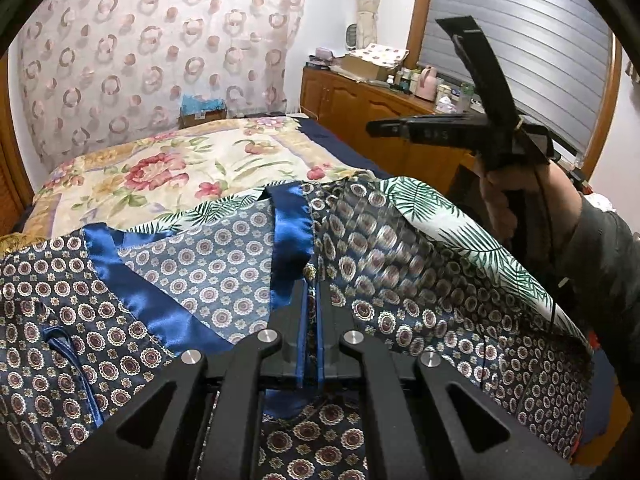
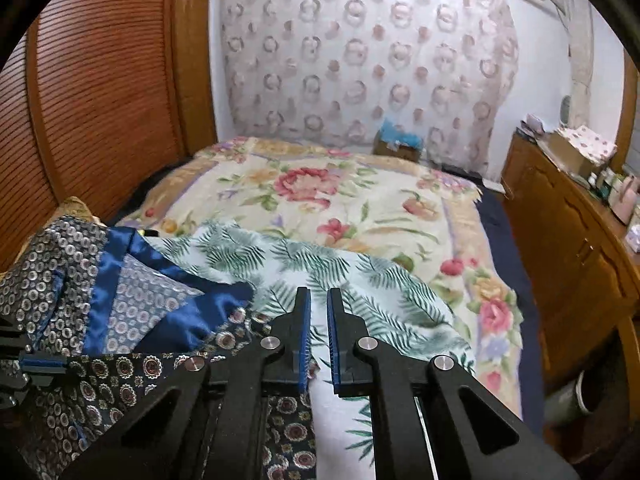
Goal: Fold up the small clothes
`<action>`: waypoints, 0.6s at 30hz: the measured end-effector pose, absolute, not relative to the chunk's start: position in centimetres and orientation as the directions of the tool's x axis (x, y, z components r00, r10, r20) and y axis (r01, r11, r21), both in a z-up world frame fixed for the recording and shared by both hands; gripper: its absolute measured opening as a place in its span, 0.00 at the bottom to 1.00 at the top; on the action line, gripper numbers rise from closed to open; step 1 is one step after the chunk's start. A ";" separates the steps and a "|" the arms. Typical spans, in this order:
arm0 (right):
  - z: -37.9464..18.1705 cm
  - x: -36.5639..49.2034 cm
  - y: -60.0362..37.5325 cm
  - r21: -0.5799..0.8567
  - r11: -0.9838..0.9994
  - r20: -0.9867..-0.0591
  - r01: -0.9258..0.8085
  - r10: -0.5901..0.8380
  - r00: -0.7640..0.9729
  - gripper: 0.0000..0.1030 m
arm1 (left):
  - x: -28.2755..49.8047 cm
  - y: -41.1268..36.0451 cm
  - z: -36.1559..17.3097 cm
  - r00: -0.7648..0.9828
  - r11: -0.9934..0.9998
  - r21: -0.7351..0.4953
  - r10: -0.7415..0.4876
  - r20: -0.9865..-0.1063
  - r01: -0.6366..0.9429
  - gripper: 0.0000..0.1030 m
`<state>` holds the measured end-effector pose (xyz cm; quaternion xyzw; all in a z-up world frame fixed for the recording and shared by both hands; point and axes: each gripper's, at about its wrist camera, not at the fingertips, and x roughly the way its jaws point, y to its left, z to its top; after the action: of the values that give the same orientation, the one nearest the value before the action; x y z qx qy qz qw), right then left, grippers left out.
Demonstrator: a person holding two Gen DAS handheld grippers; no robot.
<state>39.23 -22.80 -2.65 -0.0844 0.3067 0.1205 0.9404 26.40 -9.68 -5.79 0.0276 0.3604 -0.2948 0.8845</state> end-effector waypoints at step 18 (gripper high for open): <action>-8.2 43.7 -23.1 0.083 0.935 -0.778 -0.346 0.277 0.564 0.32 | 26.3 -1.3 -4.4 0.619 0.888 -0.159 -0.419 -0.664 0.431 0.76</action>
<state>43.68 -23.15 -8.22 -0.0395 0.4324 0.1764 0.8834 26.25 -1.30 -4.41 0.0079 0.3671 -0.2363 0.8996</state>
